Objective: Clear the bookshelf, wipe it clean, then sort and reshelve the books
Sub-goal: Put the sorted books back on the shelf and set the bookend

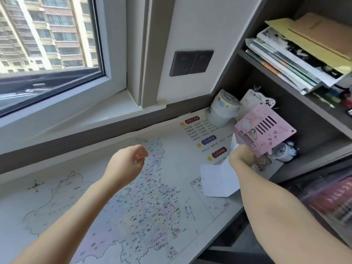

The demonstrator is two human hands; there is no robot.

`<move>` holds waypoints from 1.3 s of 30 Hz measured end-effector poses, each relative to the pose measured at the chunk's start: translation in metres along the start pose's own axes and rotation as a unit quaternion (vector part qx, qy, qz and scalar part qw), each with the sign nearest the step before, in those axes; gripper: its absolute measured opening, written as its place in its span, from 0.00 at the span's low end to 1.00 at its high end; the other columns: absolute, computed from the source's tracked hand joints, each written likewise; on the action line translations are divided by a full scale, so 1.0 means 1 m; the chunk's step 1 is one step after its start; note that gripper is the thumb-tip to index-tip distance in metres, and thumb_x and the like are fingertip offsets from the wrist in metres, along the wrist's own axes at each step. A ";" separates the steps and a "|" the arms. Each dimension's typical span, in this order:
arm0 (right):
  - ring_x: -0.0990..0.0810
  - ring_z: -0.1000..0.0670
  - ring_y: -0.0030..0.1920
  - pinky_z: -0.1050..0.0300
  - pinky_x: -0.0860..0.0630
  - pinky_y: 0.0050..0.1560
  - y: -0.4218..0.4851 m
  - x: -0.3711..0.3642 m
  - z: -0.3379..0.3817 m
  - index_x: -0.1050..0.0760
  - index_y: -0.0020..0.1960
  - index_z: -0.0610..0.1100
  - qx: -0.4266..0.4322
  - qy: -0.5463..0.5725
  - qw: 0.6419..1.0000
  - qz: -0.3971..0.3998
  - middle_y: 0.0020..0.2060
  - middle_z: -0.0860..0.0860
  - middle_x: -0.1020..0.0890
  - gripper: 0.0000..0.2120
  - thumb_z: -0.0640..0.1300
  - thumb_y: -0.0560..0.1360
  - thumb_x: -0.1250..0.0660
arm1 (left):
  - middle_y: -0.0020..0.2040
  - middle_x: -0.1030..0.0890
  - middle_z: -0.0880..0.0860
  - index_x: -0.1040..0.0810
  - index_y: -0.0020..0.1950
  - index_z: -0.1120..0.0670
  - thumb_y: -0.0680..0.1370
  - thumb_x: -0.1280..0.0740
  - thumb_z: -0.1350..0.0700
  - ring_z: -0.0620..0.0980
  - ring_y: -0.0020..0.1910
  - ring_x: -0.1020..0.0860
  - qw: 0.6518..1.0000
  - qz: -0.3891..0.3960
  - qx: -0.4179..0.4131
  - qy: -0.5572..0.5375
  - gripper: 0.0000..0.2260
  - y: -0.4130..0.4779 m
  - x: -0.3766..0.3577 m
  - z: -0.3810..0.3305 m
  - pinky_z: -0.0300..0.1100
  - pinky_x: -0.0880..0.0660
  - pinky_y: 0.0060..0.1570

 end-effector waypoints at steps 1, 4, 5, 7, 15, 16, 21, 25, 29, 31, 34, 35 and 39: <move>0.22 0.36 0.55 0.50 0.28 0.43 -0.006 0.003 0.005 0.26 0.58 0.30 0.008 0.006 1.000 -0.010 0.54 0.34 0.21 0.12 0.30 0.78 0.44 | 0.49 0.17 0.50 0.20 0.52 0.52 0.77 0.37 0.63 0.51 0.49 0.21 1.000 0.004 -0.003 0.000 0.10 -0.001 0.000 0.001 0.40 0.29 0.46; 0.21 0.39 0.53 0.52 0.29 0.41 -0.026 0.012 0.024 0.24 0.55 0.34 0.043 0.021 0.999 -0.018 0.52 0.38 0.19 0.10 0.35 0.80 0.42 | 0.49 0.17 0.49 0.20 0.52 0.52 0.76 0.38 0.64 0.51 0.49 0.21 1.000 0.009 -0.009 -0.003 0.11 -0.003 0.004 0.003 0.41 0.26 0.48; 0.21 0.40 0.52 0.54 0.30 0.41 -0.036 0.014 0.033 0.23 0.54 0.35 0.055 0.034 0.998 -0.014 0.51 0.39 0.19 0.11 0.38 0.81 0.44 | 0.49 0.17 0.49 0.20 0.52 0.52 0.76 0.38 0.64 0.51 0.49 0.21 1.000 0.008 -0.013 -0.006 0.11 -0.004 0.006 0.001 0.42 0.26 0.49; 0.21 0.41 0.48 0.56 0.31 0.38 -0.060 0.020 0.049 0.23 0.51 0.37 0.091 0.051 0.995 -0.002 0.49 0.41 0.19 0.12 0.39 0.81 0.45 | 0.49 0.18 0.49 0.20 0.52 0.53 0.76 0.38 0.64 0.51 0.50 0.21 0.999 0.001 -0.031 -0.009 0.10 -0.007 0.012 -0.006 0.42 0.26 0.51; 0.27 0.46 0.36 0.56 0.37 0.32 -0.191 0.089 0.072 0.28 0.36 0.37 0.338 0.198 0.916 0.088 0.35 0.42 0.22 0.13 0.43 0.70 0.28 | 0.64 0.25 0.48 0.31 0.69 0.52 0.71 0.26 0.48 0.50 0.64 0.29 0.993 -0.046 -0.105 0.002 0.29 -0.030 0.068 -0.041 0.42 0.36 0.62; 0.25 0.45 0.36 0.54 0.31 0.34 -0.208 0.102 0.068 0.26 0.36 0.35 0.360 0.243 0.894 0.112 0.35 0.40 0.20 0.12 0.43 0.68 0.26 | 0.60 0.24 0.45 0.30 0.67 0.50 0.69 0.24 0.49 0.47 0.61 0.27 0.994 -0.023 -0.107 -0.020 0.29 -0.038 0.077 -0.045 0.42 0.33 0.60; 0.16 0.44 0.42 0.44 0.21 0.47 -0.271 0.159 0.045 0.19 0.46 0.39 0.431 0.354 0.795 0.238 0.42 0.42 0.15 0.06 0.36 0.69 0.26 | 0.42 0.15 0.43 0.17 0.48 0.50 0.68 0.23 0.60 0.41 0.44 0.17 0.961 0.174 -0.091 -0.195 0.11 -0.091 0.106 -0.059 0.36 0.22 0.47; 0.16 0.42 0.44 0.40 0.20 0.48 -0.304 0.201 0.017 0.20 0.48 0.35 0.463 0.339 0.789 0.220 0.42 0.42 0.15 0.08 0.35 0.70 0.26 | 0.44 0.14 0.52 0.15 0.46 0.53 0.64 0.24 0.58 0.50 0.45 0.16 0.944 0.152 -0.113 -0.269 0.11 -0.148 0.126 -0.081 0.44 0.19 0.49; 0.16 0.48 0.42 0.46 0.20 0.47 -0.330 0.245 -0.033 0.19 0.47 0.39 0.484 0.332 0.793 0.163 0.40 0.45 0.15 0.09 0.37 0.68 0.24 | 0.42 0.14 0.55 0.16 0.45 0.57 0.63 0.25 0.59 0.53 0.41 0.16 0.937 0.130 -0.143 -0.291 0.12 -0.202 0.130 -0.122 0.44 0.18 0.43; 0.16 0.50 0.42 0.48 0.20 0.47 -0.335 0.264 -0.063 0.19 0.48 0.40 0.480 0.341 0.797 0.137 0.40 0.47 0.15 0.10 0.37 0.67 0.23 | 0.41 0.14 0.56 0.16 0.44 0.58 0.65 0.24 0.63 0.53 0.39 0.16 0.932 0.123 -0.149 -0.308 0.09 -0.222 0.129 -0.145 0.44 0.18 0.41; 0.16 0.50 0.42 0.46 0.20 0.47 -0.340 0.293 -0.125 0.19 0.50 0.38 0.473 0.341 0.807 0.090 0.42 0.47 0.15 0.13 0.39 0.67 0.22 | 0.41 0.15 0.57 0.15 0.40 0.58 0.61 0.21 0.63 0.54 0.39 0.16 0.920 0.137 -0.178 -0.321 0.10 -0.260 0.113 -0.192 0.45 0.18 0.40; 0.16 0.50 0.42 0.47 0.20 0.46 -0.341 0.303 -0.148 0.19 0.49 0.39 0.470 0.338 0.812 0.072 0.42 0.47 0.15 0.13 0.39 0.67 0.22 | 0.41 0.15 0.56 0.15 0.41 0.57 0.60 0.22 0.61 0.54 0.39 0.16 0.916 0.143 -0.188 -0.325 0.11 -0.275 0.107 -0.209 0.46 0.18 0.40; 0.17 0.51 0.42 0.45 0.21 0.46 -0.340 0.343 -0.247 0.19 0.47 0.42 0.439 0.326 0.837 -0.017 0.42 0.49 0.16 0.13 0.46 0.67 0.23 | 0.39 0.15 0.55 0.15 0.35 0.54 0.58 0.23 0.63 0.52 0.37 0.16 0.890 0.154 -0.189 -0.386 0.09 -0.327 0.070 -0.282 0.44 0.19 0.38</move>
Point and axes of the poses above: each hand's wrist, its own y-axis towards the middle knuckle, its own x-axis out of the back of the hand, z = x × y, the point moved 6 cm from there along y, towards the middle knuckle
